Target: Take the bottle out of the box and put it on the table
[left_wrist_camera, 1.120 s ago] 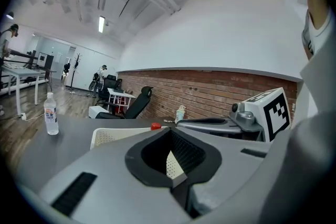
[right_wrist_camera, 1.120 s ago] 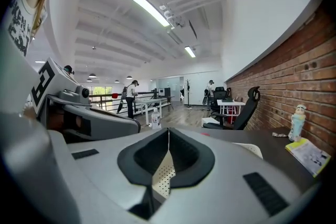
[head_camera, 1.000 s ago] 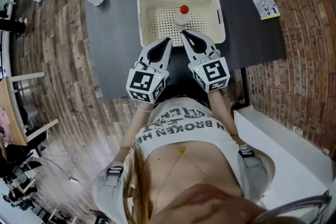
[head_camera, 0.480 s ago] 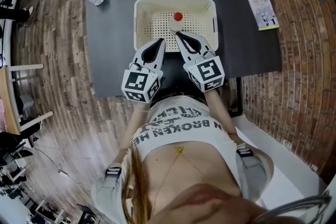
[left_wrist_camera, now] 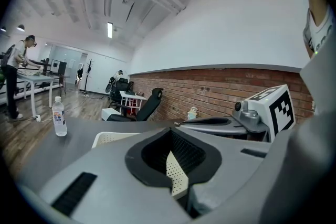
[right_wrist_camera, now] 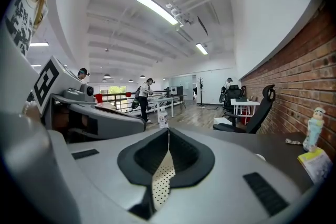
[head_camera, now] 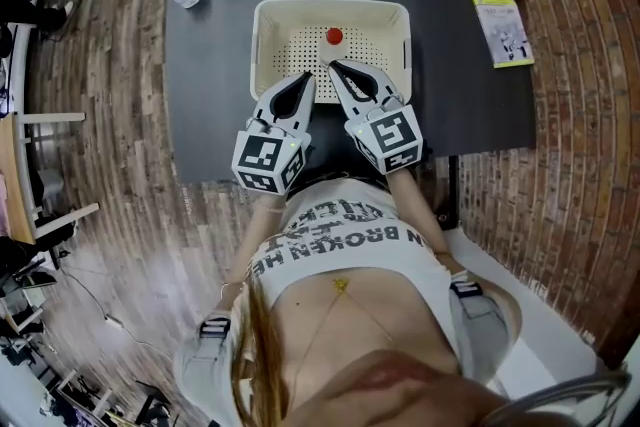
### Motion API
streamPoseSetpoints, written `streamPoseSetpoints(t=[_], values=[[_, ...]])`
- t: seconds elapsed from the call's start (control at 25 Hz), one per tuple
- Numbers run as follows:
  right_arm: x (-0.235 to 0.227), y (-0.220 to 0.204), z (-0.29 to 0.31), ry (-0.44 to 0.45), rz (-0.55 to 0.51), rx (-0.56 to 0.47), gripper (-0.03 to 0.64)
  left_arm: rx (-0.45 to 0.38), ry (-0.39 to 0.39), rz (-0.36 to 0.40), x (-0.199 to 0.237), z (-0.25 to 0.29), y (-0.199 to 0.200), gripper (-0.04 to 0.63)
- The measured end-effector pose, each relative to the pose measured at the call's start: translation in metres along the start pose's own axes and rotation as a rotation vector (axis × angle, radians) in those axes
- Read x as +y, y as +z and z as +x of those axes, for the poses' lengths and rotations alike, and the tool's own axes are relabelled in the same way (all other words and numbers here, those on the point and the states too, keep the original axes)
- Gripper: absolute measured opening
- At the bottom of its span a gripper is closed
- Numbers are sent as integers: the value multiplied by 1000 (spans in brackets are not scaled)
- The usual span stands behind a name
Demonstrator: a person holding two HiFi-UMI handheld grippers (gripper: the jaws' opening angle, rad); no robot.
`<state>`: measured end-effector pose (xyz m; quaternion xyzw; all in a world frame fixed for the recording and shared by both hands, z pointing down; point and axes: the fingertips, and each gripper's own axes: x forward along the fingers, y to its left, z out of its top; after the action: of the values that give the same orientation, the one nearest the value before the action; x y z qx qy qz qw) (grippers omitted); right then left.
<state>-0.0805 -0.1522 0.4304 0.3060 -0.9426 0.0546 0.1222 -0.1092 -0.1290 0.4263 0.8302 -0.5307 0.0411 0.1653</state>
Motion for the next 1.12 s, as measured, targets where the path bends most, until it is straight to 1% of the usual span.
streamPoseSetpoints(t=[0.16,0.28,0.48,0.64,0.84,1.12], values=[[-5,-1,2,-4,2,3,9,1,3,-7,-1,2,-1,5],[-12,-7,6,-29,-7,26,9,10,4,-10,-1,2,-3,5],[-24,-18,14,-53,-12,59,9,19,1,-39,-2,1,-6,5],[-30,-32,21,-55,-7,86,9,37,4,-39,-3,0,-13,5],[-34,-45,30,-58,6,118,9,52,13,-58,0,-4,-20,5],[-35,-48,36,-61,5,125,11,62,39,-70,10,-10,-25,5]])
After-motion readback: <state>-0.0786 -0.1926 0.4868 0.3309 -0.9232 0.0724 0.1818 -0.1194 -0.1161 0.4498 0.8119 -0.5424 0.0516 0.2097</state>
